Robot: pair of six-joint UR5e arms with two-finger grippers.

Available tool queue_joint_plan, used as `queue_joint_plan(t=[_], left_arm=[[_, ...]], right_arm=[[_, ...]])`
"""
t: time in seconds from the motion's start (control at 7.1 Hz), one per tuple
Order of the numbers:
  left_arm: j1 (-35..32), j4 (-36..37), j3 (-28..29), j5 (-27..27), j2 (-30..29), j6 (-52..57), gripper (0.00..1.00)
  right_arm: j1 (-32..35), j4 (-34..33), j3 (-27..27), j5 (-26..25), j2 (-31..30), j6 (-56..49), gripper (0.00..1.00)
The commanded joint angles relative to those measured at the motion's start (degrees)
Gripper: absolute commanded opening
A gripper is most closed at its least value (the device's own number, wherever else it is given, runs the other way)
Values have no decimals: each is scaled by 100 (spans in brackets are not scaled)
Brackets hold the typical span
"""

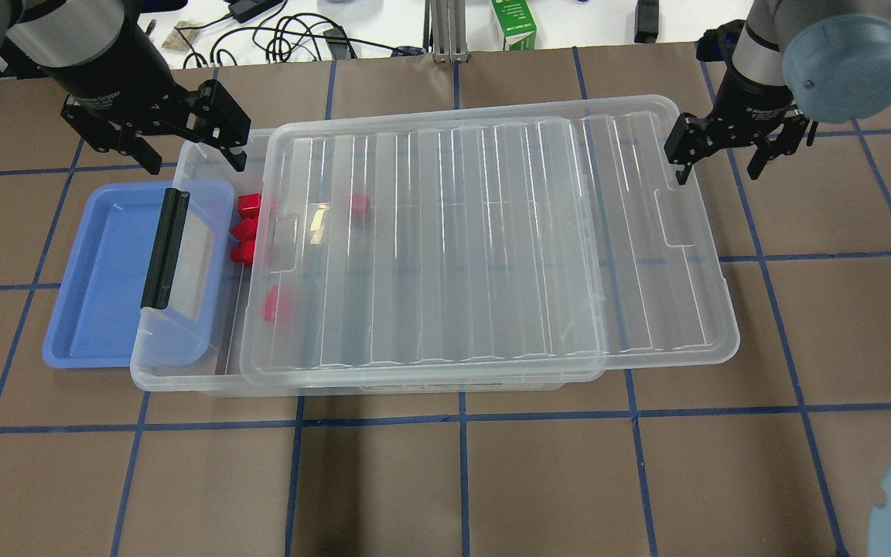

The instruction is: Place red block in blue tray from box

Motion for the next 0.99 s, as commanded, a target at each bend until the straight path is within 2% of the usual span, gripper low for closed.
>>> queue_joint_plan(t=[0.0, 0.85], left_arm=[[9, 0, 6, 0, 0, -5, 100], [9, 9, 23, 0, -9, -5, 100]], right_arm=[[-189, -6, 0, -20, -5, -311, 100], [-559, -32, 0, -178, -5, -875, 100]])
